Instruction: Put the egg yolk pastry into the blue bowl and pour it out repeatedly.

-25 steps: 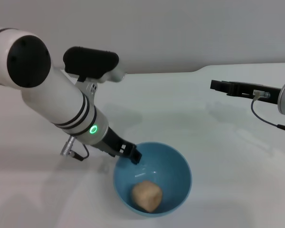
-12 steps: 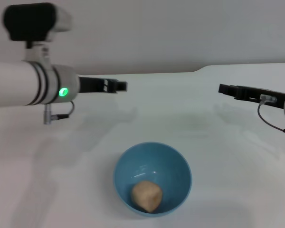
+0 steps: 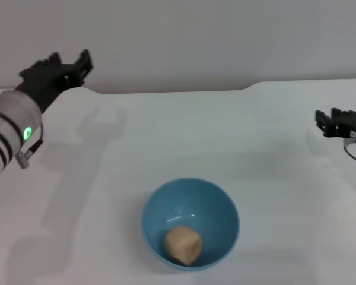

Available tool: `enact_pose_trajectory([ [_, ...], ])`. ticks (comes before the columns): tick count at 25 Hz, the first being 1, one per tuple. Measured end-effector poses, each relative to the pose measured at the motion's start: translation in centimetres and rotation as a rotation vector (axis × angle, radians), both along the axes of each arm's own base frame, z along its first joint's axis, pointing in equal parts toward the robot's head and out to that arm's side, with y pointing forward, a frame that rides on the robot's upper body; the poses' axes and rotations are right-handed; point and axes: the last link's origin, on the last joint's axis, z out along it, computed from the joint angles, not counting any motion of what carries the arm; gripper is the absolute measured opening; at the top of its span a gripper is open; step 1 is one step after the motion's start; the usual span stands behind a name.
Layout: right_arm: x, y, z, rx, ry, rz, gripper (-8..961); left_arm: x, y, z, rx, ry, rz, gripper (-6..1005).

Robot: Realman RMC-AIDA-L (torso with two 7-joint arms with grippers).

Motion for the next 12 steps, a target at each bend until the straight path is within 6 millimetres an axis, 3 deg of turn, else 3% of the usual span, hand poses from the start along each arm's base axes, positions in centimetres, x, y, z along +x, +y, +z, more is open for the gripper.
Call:
enact_pose_trajectory([
  [4,0.4,-0.3,-0.2,0.095,-0.137,0.002,294,-1.0,-1.7,0.1,0.174,0.02,-0.061,590],
  [12,-0.4,-1.9,-1.8,0.266,-0.403,0.09,294,-3.3,-3.5,-1.7,0.305,0.106,-0.153,589],
])
